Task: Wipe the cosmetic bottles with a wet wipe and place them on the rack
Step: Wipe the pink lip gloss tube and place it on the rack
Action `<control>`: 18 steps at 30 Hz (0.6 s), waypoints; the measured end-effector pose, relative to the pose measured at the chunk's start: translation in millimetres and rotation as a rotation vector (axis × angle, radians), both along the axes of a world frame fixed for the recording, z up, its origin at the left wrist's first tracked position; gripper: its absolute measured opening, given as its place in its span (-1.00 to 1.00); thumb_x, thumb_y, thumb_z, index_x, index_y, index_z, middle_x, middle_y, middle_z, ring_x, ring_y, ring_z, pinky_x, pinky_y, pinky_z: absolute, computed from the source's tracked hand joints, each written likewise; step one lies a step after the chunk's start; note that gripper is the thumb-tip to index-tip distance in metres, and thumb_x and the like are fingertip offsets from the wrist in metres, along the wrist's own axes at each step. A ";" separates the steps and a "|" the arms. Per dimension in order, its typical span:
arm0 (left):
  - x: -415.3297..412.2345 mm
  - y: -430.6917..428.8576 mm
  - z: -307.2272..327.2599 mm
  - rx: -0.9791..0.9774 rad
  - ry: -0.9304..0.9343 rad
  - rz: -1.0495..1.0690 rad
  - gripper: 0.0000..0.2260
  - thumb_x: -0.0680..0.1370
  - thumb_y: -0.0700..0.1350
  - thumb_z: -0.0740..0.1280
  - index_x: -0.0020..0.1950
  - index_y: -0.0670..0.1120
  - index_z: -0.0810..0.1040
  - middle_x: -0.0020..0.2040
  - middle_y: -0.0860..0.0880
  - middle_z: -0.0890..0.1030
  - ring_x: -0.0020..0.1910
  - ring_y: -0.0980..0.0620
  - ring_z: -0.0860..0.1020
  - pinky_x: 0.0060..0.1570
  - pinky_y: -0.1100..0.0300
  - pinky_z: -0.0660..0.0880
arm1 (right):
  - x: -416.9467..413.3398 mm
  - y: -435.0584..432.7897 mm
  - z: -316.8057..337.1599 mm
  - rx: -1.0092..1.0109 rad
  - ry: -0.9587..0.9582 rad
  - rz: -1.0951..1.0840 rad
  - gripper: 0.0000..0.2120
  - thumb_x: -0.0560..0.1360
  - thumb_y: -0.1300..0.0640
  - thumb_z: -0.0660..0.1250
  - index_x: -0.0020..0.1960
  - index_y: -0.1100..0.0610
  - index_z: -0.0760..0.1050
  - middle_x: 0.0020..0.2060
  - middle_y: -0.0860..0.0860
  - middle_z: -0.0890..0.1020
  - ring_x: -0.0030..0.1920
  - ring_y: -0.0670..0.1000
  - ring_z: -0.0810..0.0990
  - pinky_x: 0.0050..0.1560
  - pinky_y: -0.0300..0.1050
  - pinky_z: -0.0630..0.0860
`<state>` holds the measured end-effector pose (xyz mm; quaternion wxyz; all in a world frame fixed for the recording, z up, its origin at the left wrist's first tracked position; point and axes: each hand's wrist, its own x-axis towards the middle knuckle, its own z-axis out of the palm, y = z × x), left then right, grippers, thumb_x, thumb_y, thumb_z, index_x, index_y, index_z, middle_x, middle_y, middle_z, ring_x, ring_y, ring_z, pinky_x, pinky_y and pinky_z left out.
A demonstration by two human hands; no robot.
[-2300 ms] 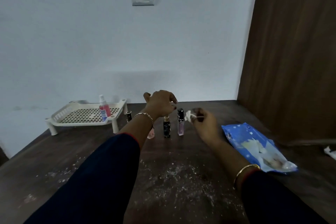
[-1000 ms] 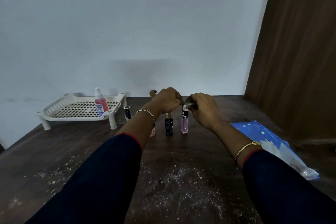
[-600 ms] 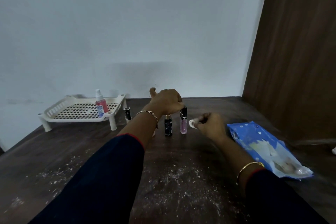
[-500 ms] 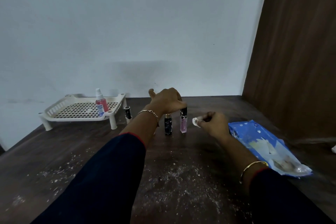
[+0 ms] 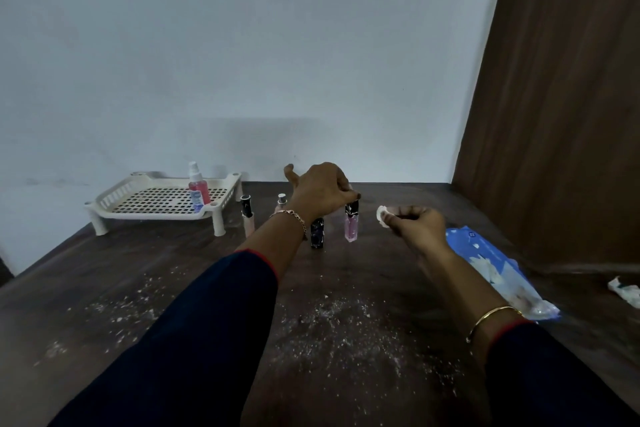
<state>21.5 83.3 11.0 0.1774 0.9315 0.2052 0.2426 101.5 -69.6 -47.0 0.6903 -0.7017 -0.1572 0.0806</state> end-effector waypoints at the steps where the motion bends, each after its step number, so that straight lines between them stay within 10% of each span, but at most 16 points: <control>1: -4.7 -2.9 4.9 0.002 0.010 0.000 -0.77 0.41 0.15 0.39 -0.20 0.00 0.67 -0.31 0.20 0.57 0.00 0.13 0.54 0.30 -0.19 -0.08 | -4.7 -4.1 1.9 0.021 0.014 0.002 -0.81 0.32 0.17 0.55 -0.16 0.23 0.61 -0.23 0.12 0.67 -0.25 -0.03 0.58 -0.13 -0.17 0.54; 10: -66.7 -22.1 22.3 0.013 0.176 0.081 -0.61 0.28 0.19 0.43 -0.13 -0.11 0.66 -0.25 0.00 0.65 -0.13 -0.05 0.59 0.22 -0.31 0.32 | -69.8 -31.2 3.5 0.130 0.084 0.049 -0.88 0.35 0.26 0.51 -0.27 0.17 0.56 -0.43 -0.06 0.61 -0.44 -0.19 0.53 -0.37 -0.41 0.49; 18: -122.1 -33.3 11.5 0.020 0.159 0.097 -0.66 0.33 0.11 0.44 -0.19 -0.18 0.60 -0.30 -0.05 0.60 -0.20 -0.05 0.59 -0.16 0.13 0.49 | -123.7 -32.8 -5.5 0.124 0.129 0.146 -0.95 0.41 0.32 0.43 -0.15 0.24 0.59 -0.31 0.03 0.62 -0.32 -0.10 0.54 -0.35 -0.38 0.50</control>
